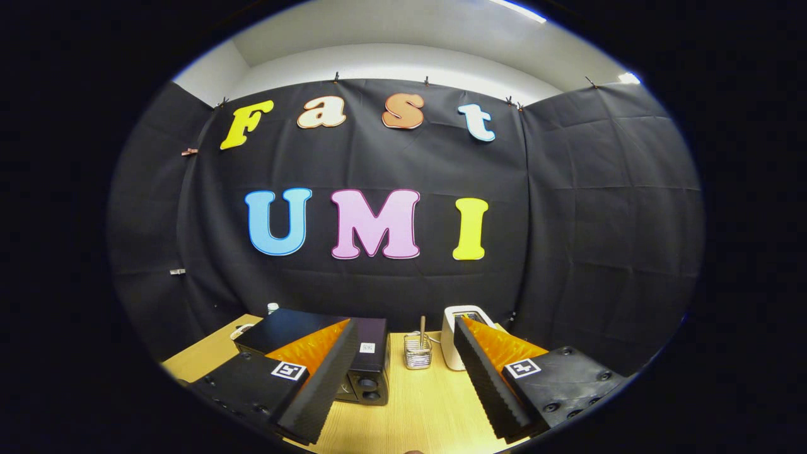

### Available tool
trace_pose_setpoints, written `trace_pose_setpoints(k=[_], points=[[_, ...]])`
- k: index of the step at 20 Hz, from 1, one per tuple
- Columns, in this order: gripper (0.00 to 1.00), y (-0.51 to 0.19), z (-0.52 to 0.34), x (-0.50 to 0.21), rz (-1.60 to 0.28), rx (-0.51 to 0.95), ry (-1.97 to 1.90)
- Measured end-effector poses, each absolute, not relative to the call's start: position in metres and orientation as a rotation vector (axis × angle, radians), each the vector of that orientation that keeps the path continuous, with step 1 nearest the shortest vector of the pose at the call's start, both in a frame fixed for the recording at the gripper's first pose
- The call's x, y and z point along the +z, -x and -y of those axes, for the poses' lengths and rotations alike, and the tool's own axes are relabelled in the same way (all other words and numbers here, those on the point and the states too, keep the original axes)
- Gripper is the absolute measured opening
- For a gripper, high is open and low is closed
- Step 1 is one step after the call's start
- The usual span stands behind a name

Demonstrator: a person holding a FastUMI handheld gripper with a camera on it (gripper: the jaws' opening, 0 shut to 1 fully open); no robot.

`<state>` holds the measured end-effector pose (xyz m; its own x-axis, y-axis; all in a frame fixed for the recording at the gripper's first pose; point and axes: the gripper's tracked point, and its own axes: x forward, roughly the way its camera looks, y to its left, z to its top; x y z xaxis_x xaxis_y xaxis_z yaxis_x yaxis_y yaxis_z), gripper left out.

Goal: Open the toaster oven, put the food inside, and close the toaster oven door.

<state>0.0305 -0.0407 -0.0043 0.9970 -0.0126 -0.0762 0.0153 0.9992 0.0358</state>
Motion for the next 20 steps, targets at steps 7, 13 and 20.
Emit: trace_pose_setpoints(k=[7,13,20], points=[[0.98,-0.026,0.064,-0.002,-0.098,-0.017,0.009],[0.98,-0.026,0.122,-0.025,-0.121,-0.010,-0.038],[0.98,-0.036,0.237,-0.058,-0.153,-0.029,-0.047]])
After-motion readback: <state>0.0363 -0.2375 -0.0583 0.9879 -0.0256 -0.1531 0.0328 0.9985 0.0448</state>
